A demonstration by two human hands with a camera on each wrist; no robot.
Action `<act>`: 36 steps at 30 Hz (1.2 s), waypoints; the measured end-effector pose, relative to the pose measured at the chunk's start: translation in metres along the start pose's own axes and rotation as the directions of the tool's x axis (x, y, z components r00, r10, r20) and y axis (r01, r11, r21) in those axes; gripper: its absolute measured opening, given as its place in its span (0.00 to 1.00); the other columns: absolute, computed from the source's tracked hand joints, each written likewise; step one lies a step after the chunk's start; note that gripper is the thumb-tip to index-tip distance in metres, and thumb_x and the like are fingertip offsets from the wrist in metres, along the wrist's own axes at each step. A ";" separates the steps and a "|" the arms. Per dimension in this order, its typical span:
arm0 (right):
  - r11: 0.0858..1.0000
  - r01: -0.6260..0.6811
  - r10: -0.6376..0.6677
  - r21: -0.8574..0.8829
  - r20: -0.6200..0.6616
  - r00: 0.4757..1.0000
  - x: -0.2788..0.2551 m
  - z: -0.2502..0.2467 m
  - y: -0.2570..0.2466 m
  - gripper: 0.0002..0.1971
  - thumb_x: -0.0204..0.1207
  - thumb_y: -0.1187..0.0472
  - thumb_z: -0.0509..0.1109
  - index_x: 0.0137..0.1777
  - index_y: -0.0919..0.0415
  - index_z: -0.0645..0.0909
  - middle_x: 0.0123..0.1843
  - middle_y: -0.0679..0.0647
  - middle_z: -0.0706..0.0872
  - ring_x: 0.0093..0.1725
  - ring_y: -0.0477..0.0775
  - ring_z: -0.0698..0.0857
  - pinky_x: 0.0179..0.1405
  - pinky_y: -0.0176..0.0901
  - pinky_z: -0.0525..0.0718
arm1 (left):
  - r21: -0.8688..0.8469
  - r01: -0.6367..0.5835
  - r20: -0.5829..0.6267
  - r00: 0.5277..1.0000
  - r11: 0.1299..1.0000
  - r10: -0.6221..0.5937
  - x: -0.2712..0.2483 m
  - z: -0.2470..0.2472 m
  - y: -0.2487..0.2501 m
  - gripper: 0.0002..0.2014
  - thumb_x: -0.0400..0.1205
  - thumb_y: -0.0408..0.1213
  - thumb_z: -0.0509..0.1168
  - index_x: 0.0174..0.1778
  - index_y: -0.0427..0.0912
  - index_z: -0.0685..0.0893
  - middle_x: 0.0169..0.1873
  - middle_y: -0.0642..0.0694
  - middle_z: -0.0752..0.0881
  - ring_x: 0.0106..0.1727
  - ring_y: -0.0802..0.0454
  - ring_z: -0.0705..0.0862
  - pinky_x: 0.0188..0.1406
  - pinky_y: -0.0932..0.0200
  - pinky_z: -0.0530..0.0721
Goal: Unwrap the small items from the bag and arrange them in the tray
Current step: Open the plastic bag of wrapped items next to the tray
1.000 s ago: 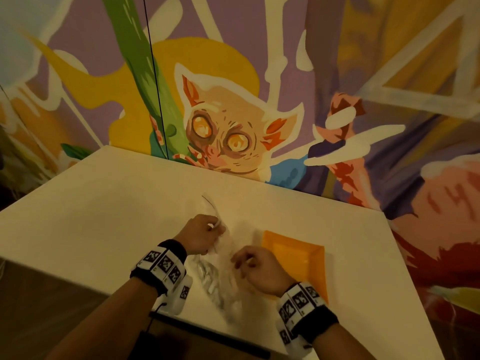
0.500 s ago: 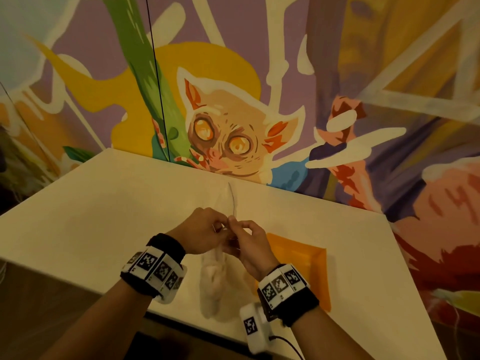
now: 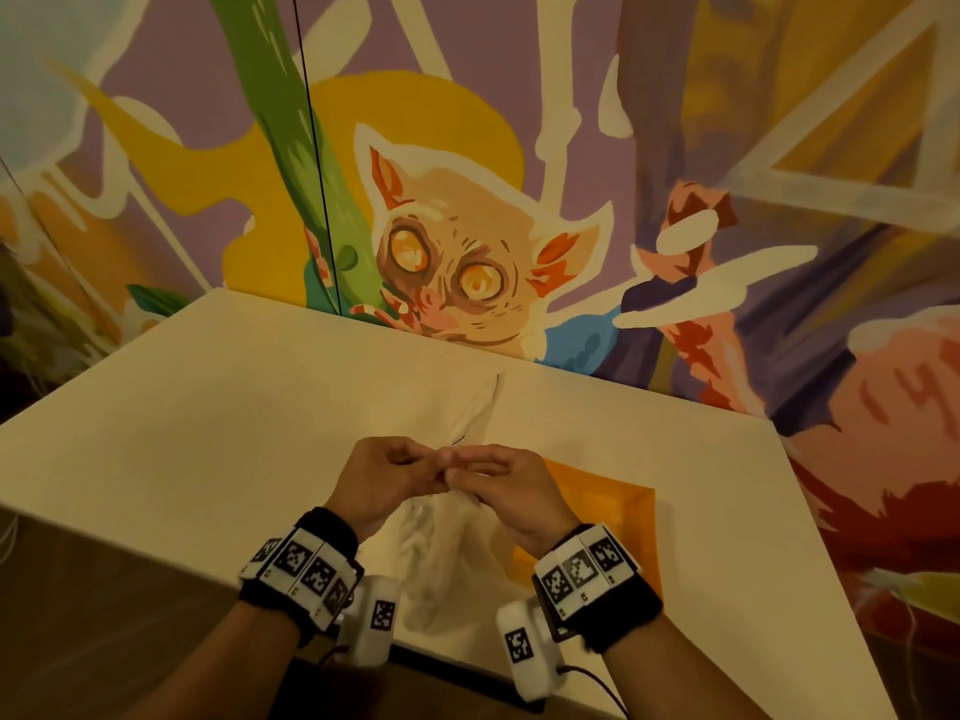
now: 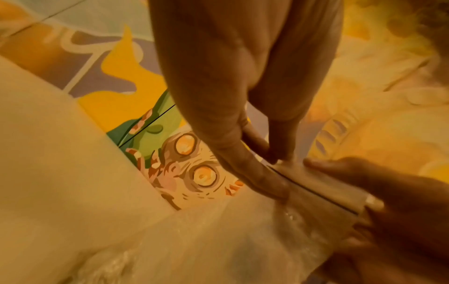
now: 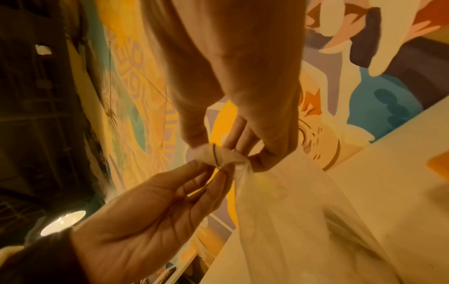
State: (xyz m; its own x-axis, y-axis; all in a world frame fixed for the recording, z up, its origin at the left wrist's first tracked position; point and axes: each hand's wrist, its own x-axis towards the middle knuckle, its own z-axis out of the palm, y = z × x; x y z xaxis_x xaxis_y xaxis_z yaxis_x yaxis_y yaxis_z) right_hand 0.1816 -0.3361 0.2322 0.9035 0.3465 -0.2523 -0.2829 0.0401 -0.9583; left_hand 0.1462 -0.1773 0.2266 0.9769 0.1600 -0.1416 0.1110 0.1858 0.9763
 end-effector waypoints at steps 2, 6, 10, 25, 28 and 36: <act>0.998 0.019 -0.019 -0.052 0.006 1.000 0.000 -0.004 0.003 0.11 0.70 0.74 0.77 0.52 0.69 0.88 0.48 0.65 0.91 0.48 0.56 0.90 0.50 0.42 0.89 | -0.060 0.040 -0.008 0.999 0.997 -0.041 -0.002 0.002 -0.002 0.16 0.73 0.34 0.75 0.44 0.20 0.86 0.42 0.27 0.89 0.46 0.35 0.90 0.44 0.54 0.90; 0.997 0.013 -0.013 -0.076 -0.002 1.000 0.000 -0.005 0.007 0.08 0.71 0.67 0.79 0.49 0.68 0.90 0.48 0.62 0.92 0.50 0.54 0.90 0.57 0.45 0.88 | -0.100 0.106 0.005 0.994 0.989 -0.106 -0.004 0.007 0.000 0.11 0.78 0.28 0.71 0.48 0.20 0.86 0.45 0.28 0.90 0.48 0.37 0.91 0.46 0.57 0.90; 0.996 0.000 -0.005 -0.088 -0.057 0.998 -0.001 -0.006 0.011 0.09 0.68 0.67 0.80 0.48 0.67 0.90 0.46 0.60 0.92 0.50 0.54 0.91 0.53 0.41 0.88 | -0.093 0.164 0.029 0.986 0.982 -0.162 -0.005 0.008 0.001 0.10 0.78 0.26 0.71 0.49 0.20 0.86 0.46 0.28 0.90 0.49 0.39 0.91 0.46 0.59 0.89; 0.987 -0.157 0.156 0.047 0.008 0.988 -0.002 -0.009 0.014 0.08 0.76 0.71 0.72 0.52 0.75 0.86 0.44 0.62 0.88 0.42 0.50 0.87 0.44 0.36 0.86 | 0.027 0.234 0.026 0.972 0.972 -0.234 -0.005 0.008 0.005 0.05 0.78 0.22 0.70 0.45 0.21 0.88 0.44 0.28 0.90 0.46 0.42 0.91 0.43 0.62 0.89; 0.992 -0.126 0.126 0.025 -0.020 0.992 -0.004 -0.006 0.013 0.06 0.77 0.71 0.71 0.48 0.75 0.87 0.41 0.62 0.88 0.40 0.51 0.85 0.48 0.40 0.87 | 0.055 0.210 -0.005 0.978 0.976 -0.210 -0.004 0.010 0.005 0.05 0.78 0.21 0.68 0.44 0.21 0.88 0.43 0.27 0.90 0.46 0.41 0.91 0.44 0.61 0.89; 0.998 -0.008 -0.002 -0.057 -0.174 0.985 -0.014 -0.007 0.023 0.11 0.74 0.71 0.68 0.31 0.67 0.86 0.32 0.61 0.85 0.37 0.53 0.83 0.48 0.45 0.87 | 0.108 0.108 -0.163 0.983 0.988 -0.089 -0.011 0.016 -0.006 0.06 0.76 0.22 0.69 0.36 0.21 0.87 0.33 0.31 0.90 0.38 0.42 0.91 0.43 0.56 0.90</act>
State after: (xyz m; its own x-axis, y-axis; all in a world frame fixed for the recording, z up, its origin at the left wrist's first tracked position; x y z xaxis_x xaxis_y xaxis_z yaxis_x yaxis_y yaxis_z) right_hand 0.1653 -0.3468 0.2130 0.9464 0.1778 -0.2696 -0.2712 -0.0159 -0.9624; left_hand 0.1377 -0.1960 0.2246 0.9202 0.2990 -0.2528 0.2346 0.0961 0.9673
